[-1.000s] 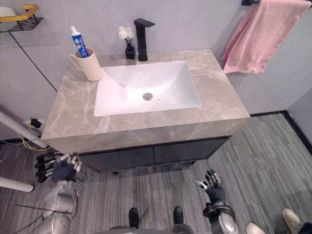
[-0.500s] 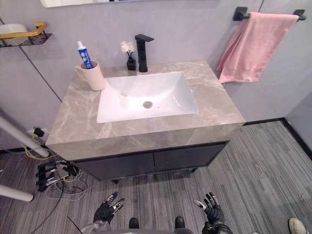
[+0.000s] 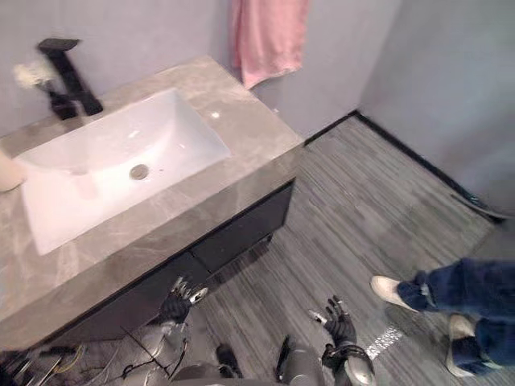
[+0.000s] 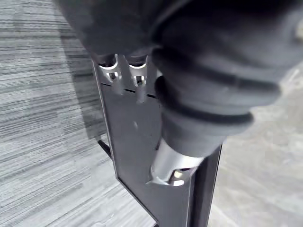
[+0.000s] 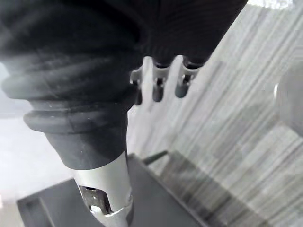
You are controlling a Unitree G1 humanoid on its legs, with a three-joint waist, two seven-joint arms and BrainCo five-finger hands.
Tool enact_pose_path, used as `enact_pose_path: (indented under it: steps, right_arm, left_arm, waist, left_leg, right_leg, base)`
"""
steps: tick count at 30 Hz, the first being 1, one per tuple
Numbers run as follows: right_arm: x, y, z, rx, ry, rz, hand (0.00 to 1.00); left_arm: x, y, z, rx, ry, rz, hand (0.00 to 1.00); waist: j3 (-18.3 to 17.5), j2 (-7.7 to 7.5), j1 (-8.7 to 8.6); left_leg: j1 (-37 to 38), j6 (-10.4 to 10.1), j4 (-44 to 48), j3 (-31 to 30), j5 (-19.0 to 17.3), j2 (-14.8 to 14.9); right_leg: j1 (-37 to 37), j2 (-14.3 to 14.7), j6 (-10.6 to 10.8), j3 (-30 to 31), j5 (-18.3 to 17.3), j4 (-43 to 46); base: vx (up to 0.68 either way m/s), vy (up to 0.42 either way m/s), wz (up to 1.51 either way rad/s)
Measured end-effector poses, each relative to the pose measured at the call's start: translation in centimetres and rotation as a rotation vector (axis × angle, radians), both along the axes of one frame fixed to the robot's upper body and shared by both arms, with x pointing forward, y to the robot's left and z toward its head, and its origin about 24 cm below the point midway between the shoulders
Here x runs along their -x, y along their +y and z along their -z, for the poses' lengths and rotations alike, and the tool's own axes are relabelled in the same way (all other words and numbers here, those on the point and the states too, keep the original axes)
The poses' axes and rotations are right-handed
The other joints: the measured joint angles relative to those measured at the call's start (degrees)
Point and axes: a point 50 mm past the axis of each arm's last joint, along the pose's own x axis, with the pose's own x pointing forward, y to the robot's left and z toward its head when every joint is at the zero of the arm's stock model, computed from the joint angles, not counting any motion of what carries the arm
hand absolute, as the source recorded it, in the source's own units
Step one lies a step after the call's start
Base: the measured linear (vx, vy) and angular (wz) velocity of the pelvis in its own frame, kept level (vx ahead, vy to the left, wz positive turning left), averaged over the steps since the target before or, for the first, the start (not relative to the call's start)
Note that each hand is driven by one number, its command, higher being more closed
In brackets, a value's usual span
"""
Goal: Organize washtable
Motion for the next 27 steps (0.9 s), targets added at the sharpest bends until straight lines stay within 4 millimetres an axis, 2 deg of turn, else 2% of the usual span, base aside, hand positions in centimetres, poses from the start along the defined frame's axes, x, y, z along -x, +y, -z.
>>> enact_pose_path:
  steps: [1,2,3,4,5,8,12,17,18,20,21,22,23,24,26,27]
  right_arm:
    - [-0.6,0.8,-0.1,-0.014,-0.011,-0.038,0.00]
    - [-1.6,1.3,-0.5,-0.023,-0.038,-0.063,0.00]
    - [-2.6,1.6,-0.9,-0.027,-0.063,-0.085,0.00]
    - [-3.1,1.7,-1.2,-0.033,-0.079,-0.085,0.00]
    - [-2.6,1.9,-1.1,-0.047,-0.078,-0.075,0.00]
    - [-1.0,1.8,-1.3,-0.053,-0.079,-0.068,0.00]
    - [0.9,1.4,-0.8,-0.054,-0.038,-0.045,0.00]
    - [1.1,1.6,-0.8,-0.063,-0.035,-0.035,0.00]
    - [0.6,1.6,-0.9,-0.063,-0.047,-0.041,0.00]
    - [-0.5,2.0,-1.3,-0.065,-0.078,-0.064,0.00]
    - [-1.2,2.2,-1.7,-0.065,-0.103,-0.077,0.00]
    - [-1.8,2.6,-2.0,-0.065,-0.122,-0.105,0.00]
    - [-2.2,2.7,-2.2,-0.060,-0.133,-0.118,0.00]
    - [-2.8,2.6,-2.5,-0.054,-0.152,-0.128,0.00]
    - [-3.1,2.0,-2.7,-0.042,-0.162,-0.123,0.00]
    - [-3.0,1.8,-2.7,-0.038,-0.162,-0.120,0.00]
  left_arm:
    - [0.0,0.1,0.0,0.005,-0.001,-0.006,0.00]
    - [0.2,0.2,0.1,0.015,0.009,-0.018,0.00]
    - [0.2,0.1,0.2,0.029,0.015,-0.029,0.00]
    - [0.4,-0.1,0.4,0.044,0.028,-0.041,0.00]
    - [0.6,-0.5,0.5,0.049,0.036,-0.030,0.00]
    - [0.9,-1.0,0.6,0.048,0.046,-0.005,0.00]
    - [0.8,-2.3,0.6,0.053,0.045,0.056,0.00]
    - [0.8,-2.3,0.6,0.041,0.053,0.057,0.00]
    - [0.6,-2.2,0.6,0.036,0.051,0.052,0.00]
    - [1.1,-1.7,0.8,0.011,0.069,0.027,0.00]
    - [1.4,-1.1,0.9,0.008,0.081,-0.009,0.00]
    - [2.0,-0.5,0.9,0.004,0.082,-0.043,0.00]
    - [2.3,-0.4,0.9,0.006,0.083,-0.055,0.00]
    - [2.8,-0.4,1.0,0.008,0.090,-0.062,0.00]
    - [2.9,-0.4,0.8,0.000,0.082,-0.058,0.00]
    - [2.7,-0.4,0.6,0.002,0.071,-0.058,0.00]
  waist:
    - [-0.4,-0.74,1.03]
    - [-0.3,-0.56,1.26]
    - [0.0,-0.06,1.77]
    - [0.6,0.89,2.62]
    - [0.7,1.00,2.49]
    - [0.6,0.95,2.38]
    - [0.3,1.58,2.15]
    - [0.3,1.56,1.83]
    - [0.4,1.44,1.78]
    - [0.8,1.19,1.81]
    - [0.9,0.95,2.07]
    - [0.8,1.77,3.01]
    - [0.6,2.42,3.32]
    - [0.1,3.54,3.72]
    - [0.0,3.65,3.63]
    - [-0.2,3.81,3.07]
  left_leg:
    - [-2.5,-0.2,2.1,2.0,-0.3,0.6]
    - [-4.3,-0.2,3.7,3.0,-0.3,1.6]
    - [-5.4,-0.3,5.2,4.2,-0.3,2.9]
    - [-5.3,-0.3,6.6,4.9,-0.5,4.5]
    - [-4.3,-0.3,8.7,4.9,-0.5,5.7]
    - [-1.4,-0.3,8.7,4.8,-0.5,6.0]
    - [-0.5,-0.6,7.3,4.7,-0.2,6.0]
    - [1.8,-0.9,6.7,5.9,0.0,6.0]
    - [1.9,-0.9,9.0,4.2,-0.1,6.5]
    - [0.9,-0.9,15.6,-5.6,-0.1,6.9]
    - [-0.5,-1.2,20.6,-15.2,-0.4,6.6]
    - [-1.2,-4.8,23.2,-25.7,-3.2,5.5]
    - [-1.0,-6.4,24.0,-30.6,-4.3,5.0]
    - [-0.3,-8.7,24.8,-39.7,-6.8,3.6]
    - [3.8,-9.2,21.4,-49.3,-10.7,0.8]
    - [6.2,-9.0,18.3,-50.8,-12.1,0.2]
  right_leg:
    - [0.8,1.1,-0.5,0.7,-0.7,-6.5]
    - [1.3,2.4,-2.0,0.7,0.1,-11.4]
    - [2.3,4.1,-3.7,1.6,1.5,-16.3]
    - [4.0,5.6,-3.8,2.1,3.9,-19.8]
    - [7.5,6.6,-4.2,2.1,5.6,-23.9]
    - [11.1,7.2,-4.3,2.1,5.8,-25.5]
    - [11.5,7.7,-4.5,2.5,6.2,-25.9]
    - [11.8,7.9,-4.7,5.2,6.9,-26.0]
    - [11.8,7.9,-4.8,7.0,7.1,-25.6]
    - [11.6,8.7,-4.9,11.9,7.3,-23.7]
    - [11.0,9.6,-5.0,17.1,7.3,-22.2]
    - [9.1,11.6,-5.0,24.2,7.1,-20.7]
    - [8.0,13.2,-4.9,27.4,6.6,-20.0]
    - [6.0,15.9,-5.1,33.5,6.7,-19.1]
    - [3.6,19.0,-6.1,42.2,7.8,-18.5]
    - [2.8,19.5,-5.4,44.7,8.7,-18.3]
  base:
    - [0.07,-0.113,-0.63]
    - [0.01,-0.088,-0.76]
    - [-0.05,-0.092,-0.70]
    - [-0.05,-0.085,-0.55]
    - [-0.04,-0.081,-0.31]
    - [-0.01,-0.053,-0.05]
    - [-0.03,-0.029,-0.07]
    - [-0.05,0.013,-0.28]
    - [-0.09,-0.014,-0.89]
    - [-0.08,-0.031,-1.39]
    - [-0.12,0.124,-2.38]
    - [-0.14,0.188,-2.69]
    - [-0.15,0.264,-3.07]
    - [-0.09,0.183,-2.56]
    - [-0.08,0.239,-2.59]
    - [-0.08,0.254,-1.92]
